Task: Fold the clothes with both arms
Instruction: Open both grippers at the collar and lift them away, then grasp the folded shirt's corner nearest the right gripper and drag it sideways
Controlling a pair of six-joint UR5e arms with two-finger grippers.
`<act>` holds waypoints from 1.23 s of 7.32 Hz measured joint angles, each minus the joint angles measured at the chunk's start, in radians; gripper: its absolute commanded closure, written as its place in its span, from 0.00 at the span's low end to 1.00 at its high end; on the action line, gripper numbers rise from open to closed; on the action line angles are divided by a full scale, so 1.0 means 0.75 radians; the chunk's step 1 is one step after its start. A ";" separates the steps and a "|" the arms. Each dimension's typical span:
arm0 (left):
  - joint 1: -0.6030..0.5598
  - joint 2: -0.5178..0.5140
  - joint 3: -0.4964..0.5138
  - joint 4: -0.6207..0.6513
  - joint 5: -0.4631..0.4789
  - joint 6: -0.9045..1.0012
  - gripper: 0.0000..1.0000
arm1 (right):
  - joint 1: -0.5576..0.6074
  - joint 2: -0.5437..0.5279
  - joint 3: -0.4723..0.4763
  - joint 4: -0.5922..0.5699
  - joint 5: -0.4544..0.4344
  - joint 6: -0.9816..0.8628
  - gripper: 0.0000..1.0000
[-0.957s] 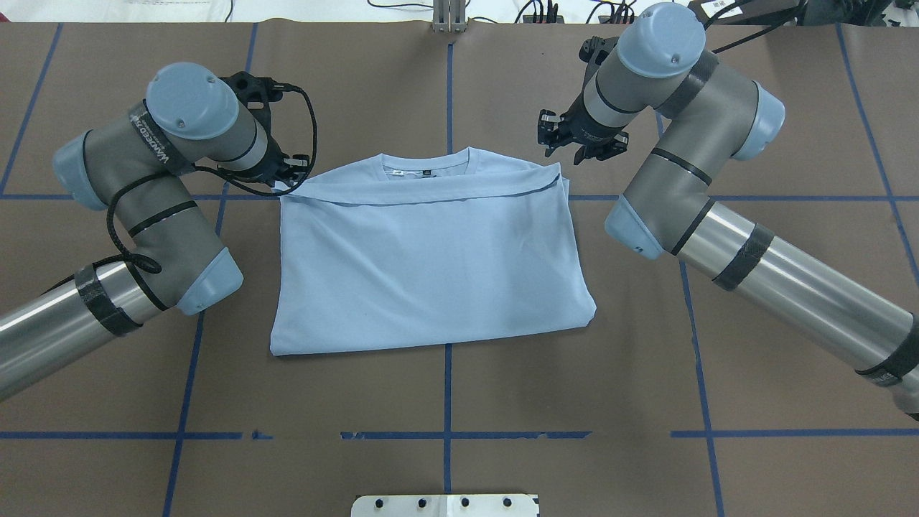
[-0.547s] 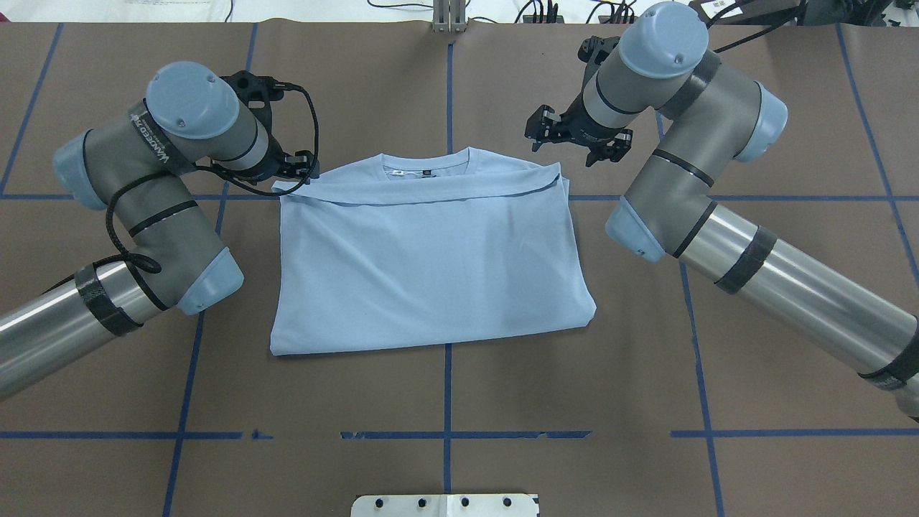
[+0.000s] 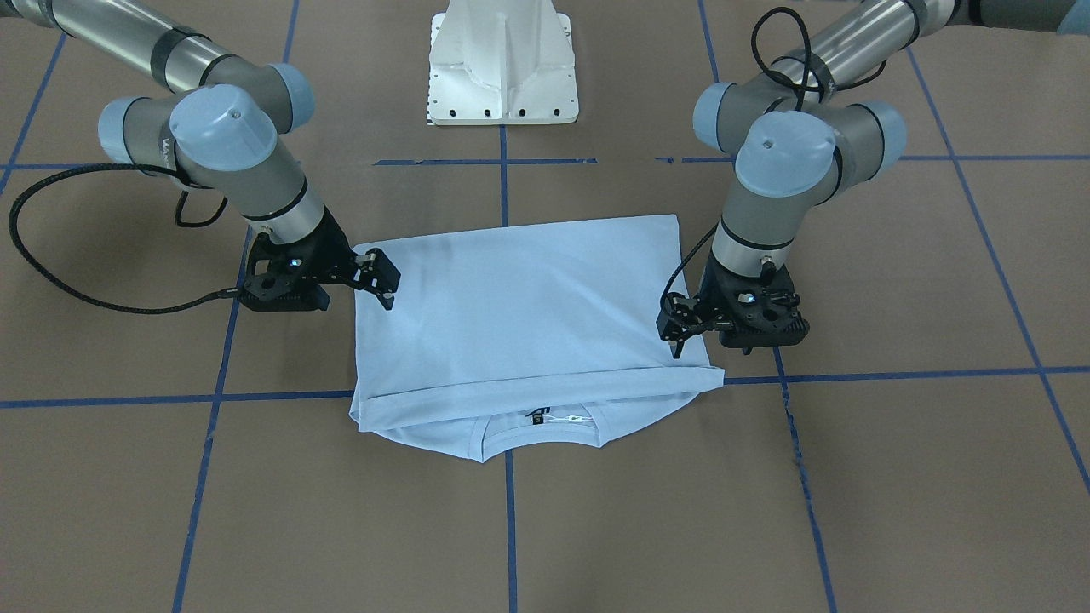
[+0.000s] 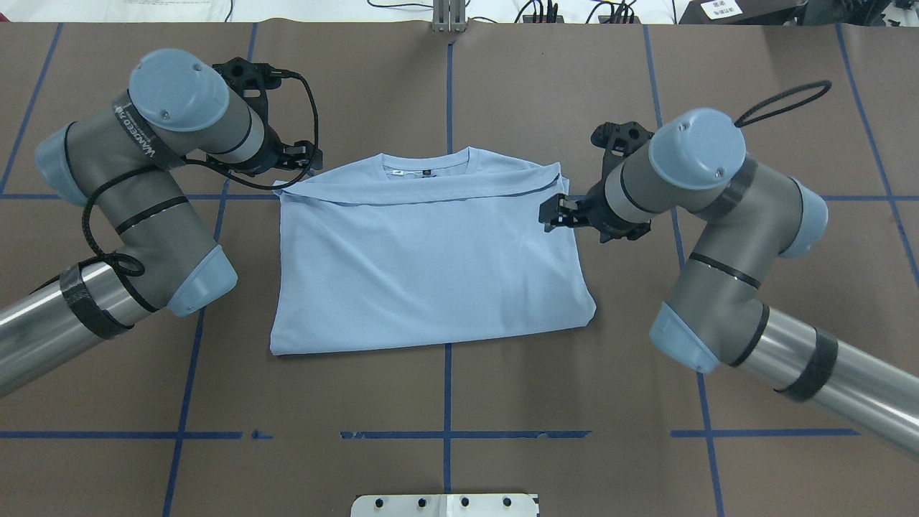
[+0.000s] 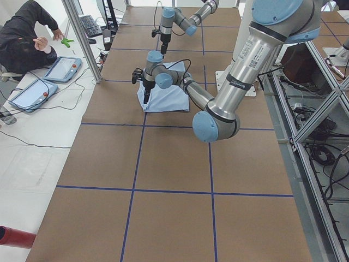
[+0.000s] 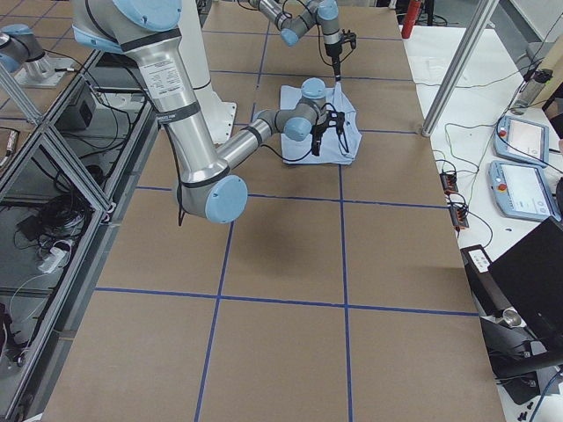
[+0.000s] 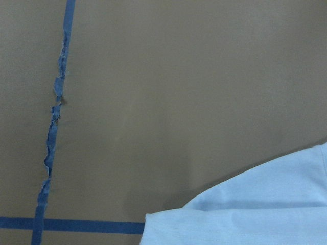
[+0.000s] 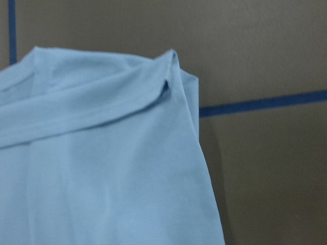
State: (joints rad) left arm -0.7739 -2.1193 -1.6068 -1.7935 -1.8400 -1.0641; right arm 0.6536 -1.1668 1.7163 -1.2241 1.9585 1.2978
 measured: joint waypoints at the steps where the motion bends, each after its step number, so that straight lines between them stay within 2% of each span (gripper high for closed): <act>1: -0.001 0.003 -0.022 0.009 0.010 -0.016 0.01 | -0.054 -0.049 0.038 -0.001 -0.024 0.028 0.02; 2: -0.001 0.004 -0.034 0.013 0.020 -0.025 0.01 | -0.096 -0.075 0.049 -0.001 -0.040 0.047 0.04; 3: -0.001 0.006 -0.039 0.014 0.025 -0.029 0.01 | -0.125 -0.097 0.051 -0.002 -0.048 0.055 0.18; 4: -0.001 0.007 -0.044 0.015 0.027 -0.031 0.01 | -0.143 -0.114 0.052 -0.002 -0.047 0.058 0.46; 6: -0.001 0.008 -0.047 0.015 0.027 -0.031 0.01 | -0.153 -0.123 0.051 -0.002 -0.034 0.057 0.88; 7: -0.001 0.009 -0.047 0.015 0.028 -0.031 0.01 | -0.156 -0.123 0.049 -0.002 -0.029 0.056 1.00; 9: -0.001 0.008 -0.048 0.015 0.028 -0.031 0.01 | -0.159 -0.127 0.050 -0.002 -0.026 0.053 1.00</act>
State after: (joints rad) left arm -0.7747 -2.1130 -1.6425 -1.7825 -1.8189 -1.0876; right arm 0.5347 -1.2619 1.7537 -1.2257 1.9387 1.3379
